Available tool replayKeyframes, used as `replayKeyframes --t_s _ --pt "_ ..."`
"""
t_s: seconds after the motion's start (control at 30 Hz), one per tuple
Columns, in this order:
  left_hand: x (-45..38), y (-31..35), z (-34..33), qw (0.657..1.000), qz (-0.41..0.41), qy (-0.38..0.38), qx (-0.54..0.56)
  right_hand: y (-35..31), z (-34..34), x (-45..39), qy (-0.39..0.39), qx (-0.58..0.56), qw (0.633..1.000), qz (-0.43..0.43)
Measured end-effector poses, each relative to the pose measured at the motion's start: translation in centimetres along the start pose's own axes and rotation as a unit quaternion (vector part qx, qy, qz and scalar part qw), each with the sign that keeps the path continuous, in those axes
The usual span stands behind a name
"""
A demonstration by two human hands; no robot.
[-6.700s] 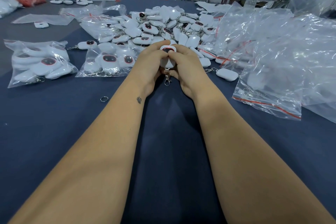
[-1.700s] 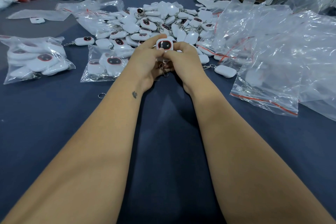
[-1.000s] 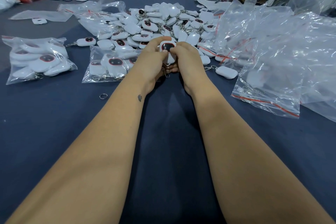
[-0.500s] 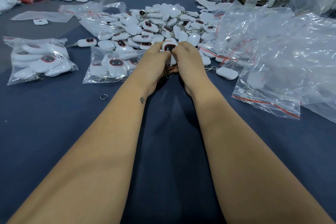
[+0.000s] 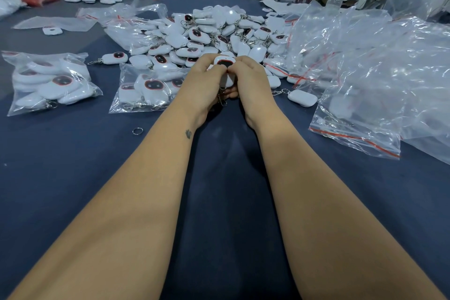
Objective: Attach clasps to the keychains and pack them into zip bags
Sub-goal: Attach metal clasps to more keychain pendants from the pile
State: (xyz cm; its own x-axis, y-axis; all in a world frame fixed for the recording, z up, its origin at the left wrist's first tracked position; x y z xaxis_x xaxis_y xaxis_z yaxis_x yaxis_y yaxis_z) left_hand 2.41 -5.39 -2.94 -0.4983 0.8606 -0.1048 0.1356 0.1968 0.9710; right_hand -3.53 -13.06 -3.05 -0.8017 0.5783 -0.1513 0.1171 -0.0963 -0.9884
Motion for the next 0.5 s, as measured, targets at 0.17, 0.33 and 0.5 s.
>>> replayKeyframes --t_s 0.17,0.33,0.5 --pt "-0.3 -0.3 0.2 1.000 -0.007 0.001 -0.019 -0.2 0.0 0.3 0.001 -0.019 1.000 -0.006" --pt "-0.7 -0.2 0.0 0.999 -0.020 0.009 -0.034 -0.3 0.3 0.2 0.039 -0.068 0.997 -0.027" --pt "-0.1 0.8 0.8 0.975 -0.106 0.127 -0.150 -0.2 1.2 -0.1 0.090 -0.169 0.981 -0.031"
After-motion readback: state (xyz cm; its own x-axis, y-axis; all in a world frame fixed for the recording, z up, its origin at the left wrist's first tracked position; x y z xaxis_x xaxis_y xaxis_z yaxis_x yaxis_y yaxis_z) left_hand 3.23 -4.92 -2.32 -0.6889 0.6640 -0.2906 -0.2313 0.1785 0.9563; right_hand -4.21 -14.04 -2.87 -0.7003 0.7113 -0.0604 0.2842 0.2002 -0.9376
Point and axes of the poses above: each hand's wrist, its own x-axis away from the middle knuckle, its own z-axis out of the back of the hand, y = z × x, the point moved 2 cm from there along -x, towards the middle knuckle, and after that the axes turned 15 degrees about -y, right-handed, at the moved point
